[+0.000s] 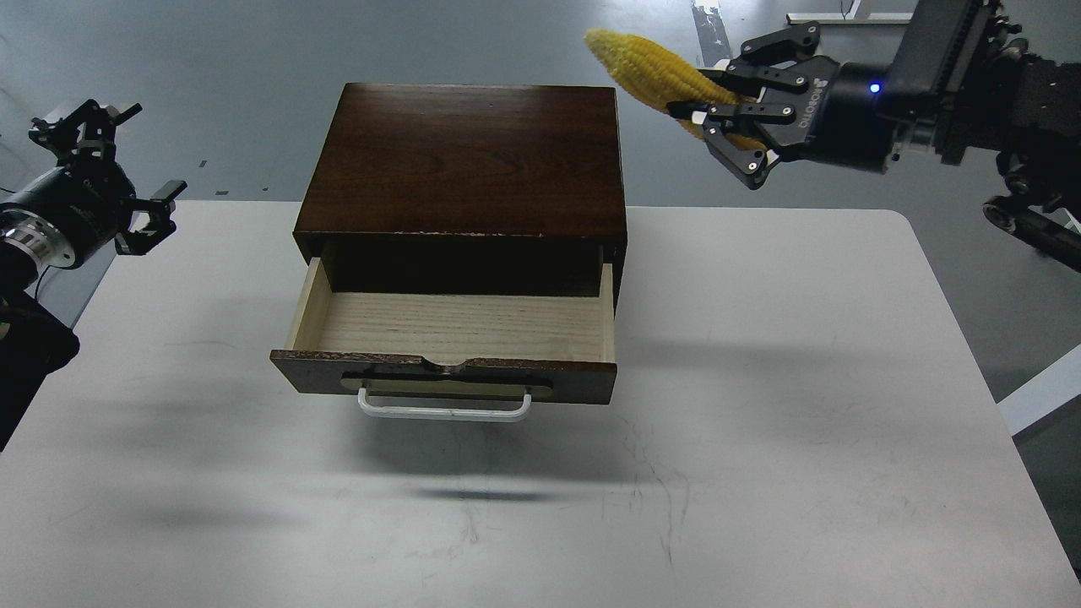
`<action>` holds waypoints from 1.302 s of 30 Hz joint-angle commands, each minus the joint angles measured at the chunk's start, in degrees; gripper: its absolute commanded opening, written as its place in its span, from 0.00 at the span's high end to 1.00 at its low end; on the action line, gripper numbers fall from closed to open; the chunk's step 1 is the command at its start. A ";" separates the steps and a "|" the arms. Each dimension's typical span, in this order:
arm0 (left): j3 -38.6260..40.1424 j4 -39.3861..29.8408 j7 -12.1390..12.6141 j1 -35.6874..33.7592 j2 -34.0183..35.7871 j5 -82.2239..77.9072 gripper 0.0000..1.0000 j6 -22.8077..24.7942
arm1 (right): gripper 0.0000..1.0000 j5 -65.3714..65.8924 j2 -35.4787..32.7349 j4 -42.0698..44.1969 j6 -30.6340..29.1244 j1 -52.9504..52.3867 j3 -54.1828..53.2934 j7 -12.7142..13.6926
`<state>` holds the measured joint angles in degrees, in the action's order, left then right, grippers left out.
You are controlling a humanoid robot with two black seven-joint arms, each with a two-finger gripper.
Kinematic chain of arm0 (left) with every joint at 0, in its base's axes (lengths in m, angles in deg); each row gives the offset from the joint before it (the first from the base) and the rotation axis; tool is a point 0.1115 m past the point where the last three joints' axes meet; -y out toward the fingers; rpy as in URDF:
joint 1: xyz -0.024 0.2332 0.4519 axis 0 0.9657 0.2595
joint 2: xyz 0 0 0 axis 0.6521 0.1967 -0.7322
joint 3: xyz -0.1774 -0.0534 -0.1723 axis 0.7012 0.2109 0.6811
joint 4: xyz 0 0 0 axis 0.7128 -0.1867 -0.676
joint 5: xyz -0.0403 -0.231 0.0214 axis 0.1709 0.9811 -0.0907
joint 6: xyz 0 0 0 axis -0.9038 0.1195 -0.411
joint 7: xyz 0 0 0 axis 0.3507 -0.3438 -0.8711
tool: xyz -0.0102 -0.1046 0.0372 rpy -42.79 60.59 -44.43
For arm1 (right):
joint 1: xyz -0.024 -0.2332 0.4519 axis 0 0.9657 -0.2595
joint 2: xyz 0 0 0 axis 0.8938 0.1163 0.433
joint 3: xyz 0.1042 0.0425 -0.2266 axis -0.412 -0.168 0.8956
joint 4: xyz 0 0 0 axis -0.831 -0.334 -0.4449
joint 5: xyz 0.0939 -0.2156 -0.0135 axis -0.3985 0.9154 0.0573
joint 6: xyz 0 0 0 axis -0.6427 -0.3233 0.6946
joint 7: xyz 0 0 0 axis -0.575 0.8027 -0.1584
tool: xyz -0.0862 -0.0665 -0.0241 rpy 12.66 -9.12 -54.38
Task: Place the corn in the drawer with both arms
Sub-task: 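Lift the corn and carry it over the open drawer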
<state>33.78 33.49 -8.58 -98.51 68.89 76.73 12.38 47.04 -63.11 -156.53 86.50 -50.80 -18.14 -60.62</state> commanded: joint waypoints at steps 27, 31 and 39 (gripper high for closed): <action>0.00 -0.08 -0.18 0.17 0.67 -0.03 0.02 0.61 | 1.00 5.28 22.29 6.16 -0.43 -0.96 12.67 -0.01; 0.00 -0.08 -0.62 0.25 0.84 0.06 0.02 1.57 | 1.00 5.19 23.52 6.61 -0.35 0.27 12.59 -0.01; 0.00 -0.08 -0.62 0.87 1.72 -0.03 0.02 1.84 | 0.78 5.11 24.05 6.61 -0.08 0.98 12.50 -0.01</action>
<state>33.78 33.43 -9.20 -97.76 70.54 76.72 14.19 52.24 -39.09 -149.92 86.25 -49.95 -5.60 -60.64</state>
